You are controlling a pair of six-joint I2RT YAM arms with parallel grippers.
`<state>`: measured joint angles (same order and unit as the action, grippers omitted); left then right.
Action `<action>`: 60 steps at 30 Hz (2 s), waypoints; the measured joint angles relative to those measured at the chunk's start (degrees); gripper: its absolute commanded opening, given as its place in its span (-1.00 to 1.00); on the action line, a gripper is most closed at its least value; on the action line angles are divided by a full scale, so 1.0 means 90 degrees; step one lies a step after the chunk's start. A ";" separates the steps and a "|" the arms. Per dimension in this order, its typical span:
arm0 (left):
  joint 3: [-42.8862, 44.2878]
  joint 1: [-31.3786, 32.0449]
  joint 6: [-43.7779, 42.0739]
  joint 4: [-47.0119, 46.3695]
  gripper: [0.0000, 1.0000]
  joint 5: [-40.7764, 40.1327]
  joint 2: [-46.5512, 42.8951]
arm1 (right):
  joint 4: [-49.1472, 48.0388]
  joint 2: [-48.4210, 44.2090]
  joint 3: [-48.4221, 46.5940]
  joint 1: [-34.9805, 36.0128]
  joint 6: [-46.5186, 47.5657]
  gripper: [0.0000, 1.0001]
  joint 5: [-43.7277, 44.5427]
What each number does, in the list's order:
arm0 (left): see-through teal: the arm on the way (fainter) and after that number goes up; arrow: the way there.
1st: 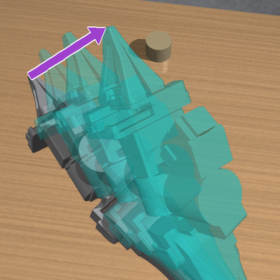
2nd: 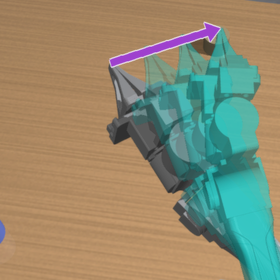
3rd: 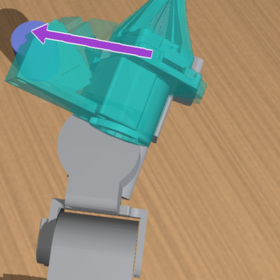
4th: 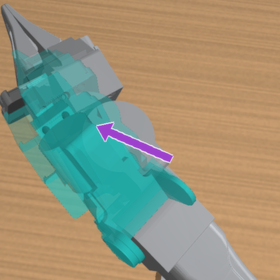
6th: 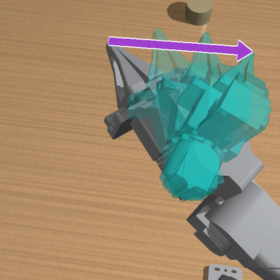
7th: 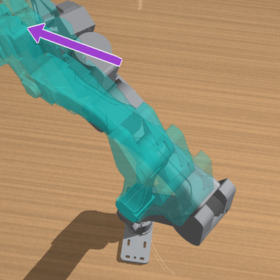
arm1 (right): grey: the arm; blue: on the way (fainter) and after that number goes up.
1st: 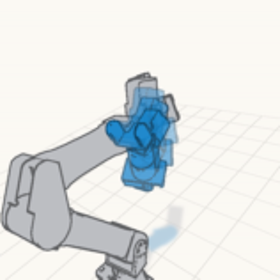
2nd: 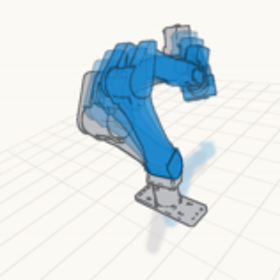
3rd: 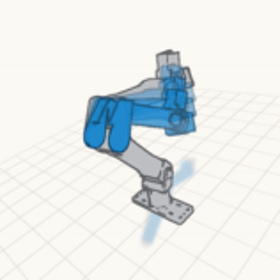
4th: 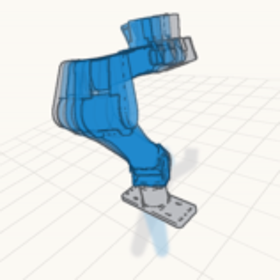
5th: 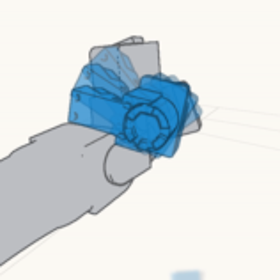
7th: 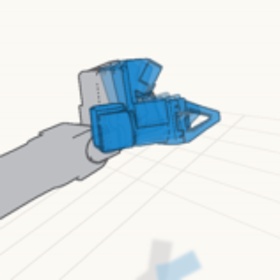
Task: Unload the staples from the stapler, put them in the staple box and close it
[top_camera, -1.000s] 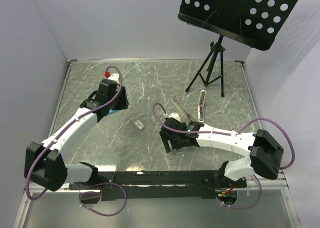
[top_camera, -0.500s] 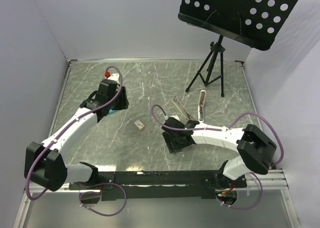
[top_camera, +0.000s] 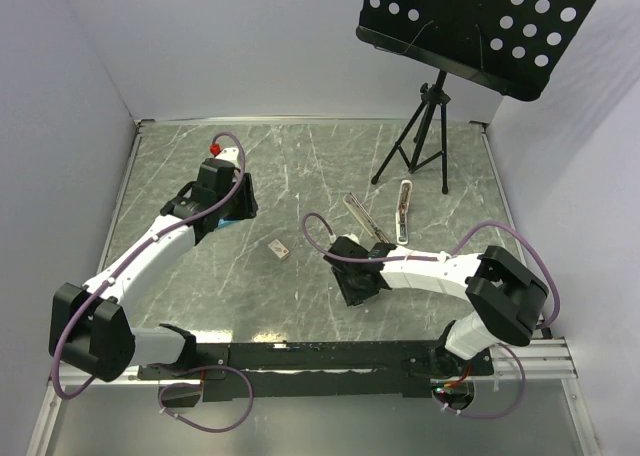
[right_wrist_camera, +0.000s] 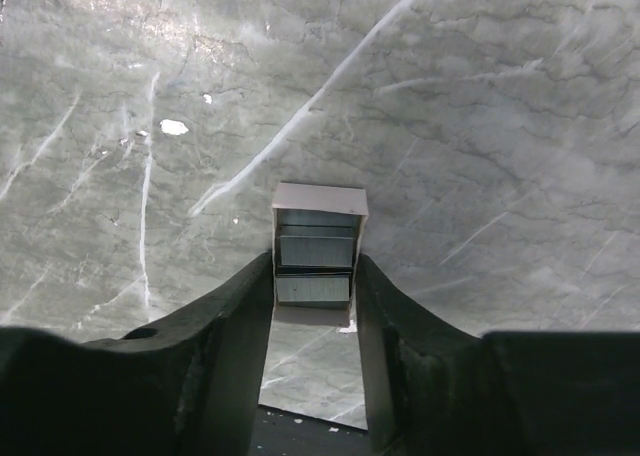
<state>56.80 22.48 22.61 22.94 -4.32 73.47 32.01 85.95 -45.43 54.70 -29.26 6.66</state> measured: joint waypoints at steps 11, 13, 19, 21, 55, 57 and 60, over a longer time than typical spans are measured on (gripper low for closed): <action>0.0000 -0.0005 0.0270 -0.0015 -0.05 0.0355 0.0486 | -0.0095 0.0051 -0.0143 0.0000 0.0551 -0.27 -0.0034; 0.0000 -0.0053 0.0347 0.0015 -0.05 0.0549 0.0678 | -0.0194 0.0165 -0.0364 0.0000 0.0763 -0.28 -0.0056; -0.0053 -0.0413 0.0520 0.0017 -0.02 0.1207 0.0998 | -0.0712 0.0743 -0.1071 0.0000 0.1331 -0.23 -0.0313; -0.0053 -0.0483 0.0522 0.0017 0.00 0.1321 0.1124 | -0.0879 0.0976 -0.1268 0.0000 0.1479 -0.21 -0.0391; -0.0053 -0.0673 0.0503 -0.0095 -0.11 0.2574 0.2305 | -0.1894 0.1275 -0.0974 0.0083 0.1513 0.05 0.0068; -0.0053 -0.0675 0.0503 -0.0095 -0.12 0.2618 0.2307 | -0.1894 0.1275 -0.0974 0.0141 0.1491 0.04 0.0151; -0.0051 -0.0673 0.0503 -0.0095 -0.12 0.2669 0.2317 | -0.1894 0.1275 -0.0974 0.0219 0.1452 -0.08 0.0211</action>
<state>56.34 16.43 27.14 22.09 19.70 94.32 14.96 97.43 -54.19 56.66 -16.19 8.56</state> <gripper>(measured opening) 0.443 0.503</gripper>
